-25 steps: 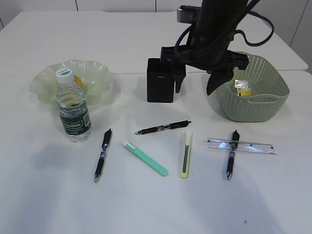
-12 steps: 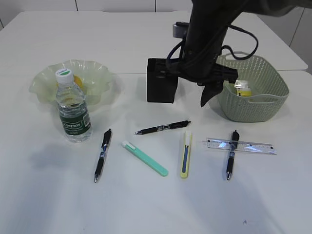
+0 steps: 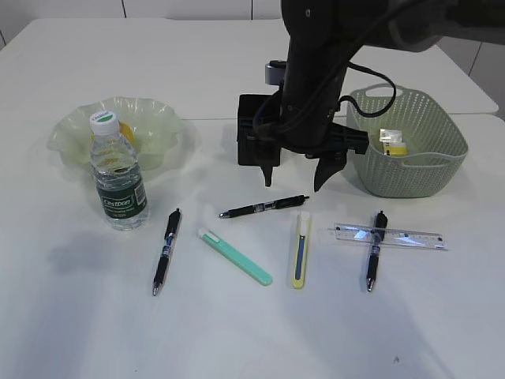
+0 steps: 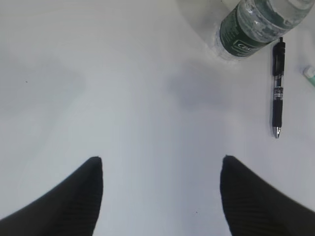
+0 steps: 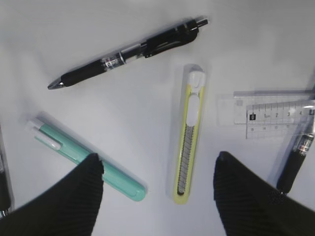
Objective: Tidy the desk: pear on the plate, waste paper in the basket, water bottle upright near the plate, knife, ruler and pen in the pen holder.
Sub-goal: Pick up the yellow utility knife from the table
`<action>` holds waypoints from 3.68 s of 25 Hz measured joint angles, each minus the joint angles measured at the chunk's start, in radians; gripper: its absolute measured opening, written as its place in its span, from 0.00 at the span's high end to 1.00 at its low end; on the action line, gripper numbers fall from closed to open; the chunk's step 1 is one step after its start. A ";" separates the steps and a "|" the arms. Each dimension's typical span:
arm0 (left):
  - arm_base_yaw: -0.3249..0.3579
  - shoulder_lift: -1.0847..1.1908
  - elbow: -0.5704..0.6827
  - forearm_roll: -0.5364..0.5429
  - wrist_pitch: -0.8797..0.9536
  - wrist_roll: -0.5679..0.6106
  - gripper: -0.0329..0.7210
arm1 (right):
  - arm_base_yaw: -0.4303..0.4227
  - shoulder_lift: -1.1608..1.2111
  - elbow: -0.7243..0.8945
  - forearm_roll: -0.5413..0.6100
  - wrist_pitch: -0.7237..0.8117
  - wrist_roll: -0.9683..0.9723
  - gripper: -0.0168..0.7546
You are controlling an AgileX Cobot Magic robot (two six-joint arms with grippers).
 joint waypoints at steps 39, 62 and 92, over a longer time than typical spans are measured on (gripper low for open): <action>0.000 0.000 0.000 -0.002 -0.014 0.002 0.26 | -0.036 0.157 -0.002 0.041 -0.004 0.047 0.30; 0.000 0.030 0.000 -0.002 -0.025 0.002 0.26 | -0.078 0.194 -0.002 0.045 -0.013 0.076 0.30; 0.000 0.038 0.000 -0.002 -0.030 0.002 0.26 | -0.078 0.226 -0.004 0.087 -0.025 0.077 0.79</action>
